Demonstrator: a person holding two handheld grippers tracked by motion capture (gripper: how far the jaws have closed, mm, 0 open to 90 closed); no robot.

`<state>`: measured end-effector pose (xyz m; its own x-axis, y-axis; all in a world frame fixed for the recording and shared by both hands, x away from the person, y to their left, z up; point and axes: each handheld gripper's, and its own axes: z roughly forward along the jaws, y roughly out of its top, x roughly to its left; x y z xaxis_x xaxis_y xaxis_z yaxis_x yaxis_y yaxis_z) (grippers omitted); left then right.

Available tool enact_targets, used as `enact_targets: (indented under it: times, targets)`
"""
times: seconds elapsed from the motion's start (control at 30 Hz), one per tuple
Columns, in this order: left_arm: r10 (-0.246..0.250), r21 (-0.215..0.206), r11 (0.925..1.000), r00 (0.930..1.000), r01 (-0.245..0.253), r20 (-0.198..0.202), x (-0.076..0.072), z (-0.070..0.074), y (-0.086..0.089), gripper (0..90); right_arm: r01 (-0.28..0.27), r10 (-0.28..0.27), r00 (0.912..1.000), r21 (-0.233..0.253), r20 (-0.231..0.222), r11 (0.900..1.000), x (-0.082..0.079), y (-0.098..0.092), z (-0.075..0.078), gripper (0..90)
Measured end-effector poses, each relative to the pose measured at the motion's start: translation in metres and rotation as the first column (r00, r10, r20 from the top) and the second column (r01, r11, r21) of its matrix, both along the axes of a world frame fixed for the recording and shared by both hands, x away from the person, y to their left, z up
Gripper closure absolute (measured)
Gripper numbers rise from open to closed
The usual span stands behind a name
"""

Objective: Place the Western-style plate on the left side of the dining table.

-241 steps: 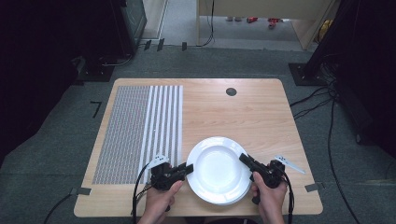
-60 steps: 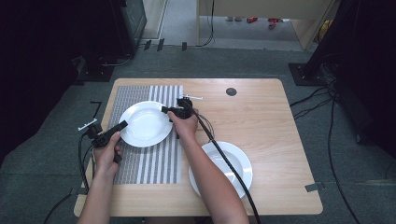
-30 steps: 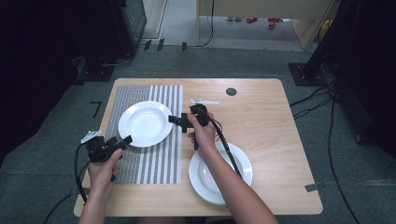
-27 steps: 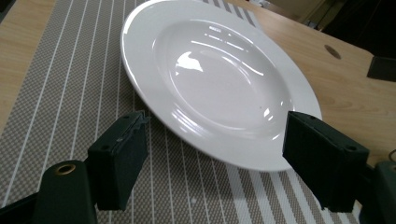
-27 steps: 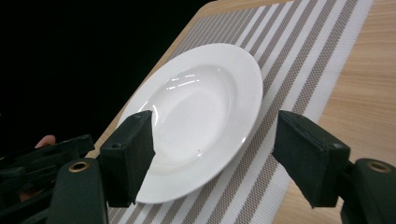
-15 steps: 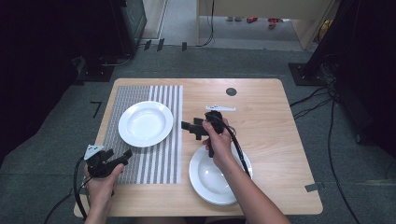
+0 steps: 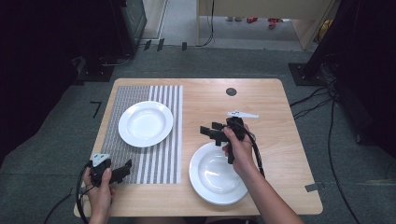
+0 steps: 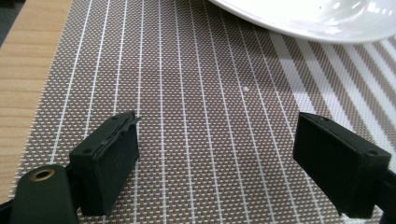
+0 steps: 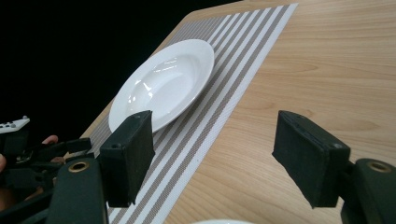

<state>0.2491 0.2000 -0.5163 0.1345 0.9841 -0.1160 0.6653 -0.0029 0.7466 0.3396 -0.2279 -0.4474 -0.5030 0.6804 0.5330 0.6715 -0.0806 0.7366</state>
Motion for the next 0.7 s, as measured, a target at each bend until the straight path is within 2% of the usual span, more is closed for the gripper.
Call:
enact_targets:
  times: [0.1, 0.13, 0.7]
  targets:
    - [0.001, 0.101, 0.9948, 1.0000, -0.001, -0.002, 0.000, -0.002, -0.010, 14.3, 0.009, -0.009, 0.9999, -0.005, 0.007, 1.000, -0.006, -0.009, 0.003, 29.1]
    - [0.003, 0.119, 0.9929, 1.0000, -0.002, -0.004, 0.000, -0.002, -0.012, 14.2, 0.013, -0.013, 0.9999, -0.002, 0.007, 1.000, -0.008, -0.012, 0.003, 29.1]
    - [0.003, 0.117, 0.9931, 1.0000, -0.002, -0.006, 0.001, -0.002, -0.012, 14.0, 0.107, -0.107, 0.9941, -0.001, 0.012, 0.994, -0.029, -0.067, -0.004, 28.8]
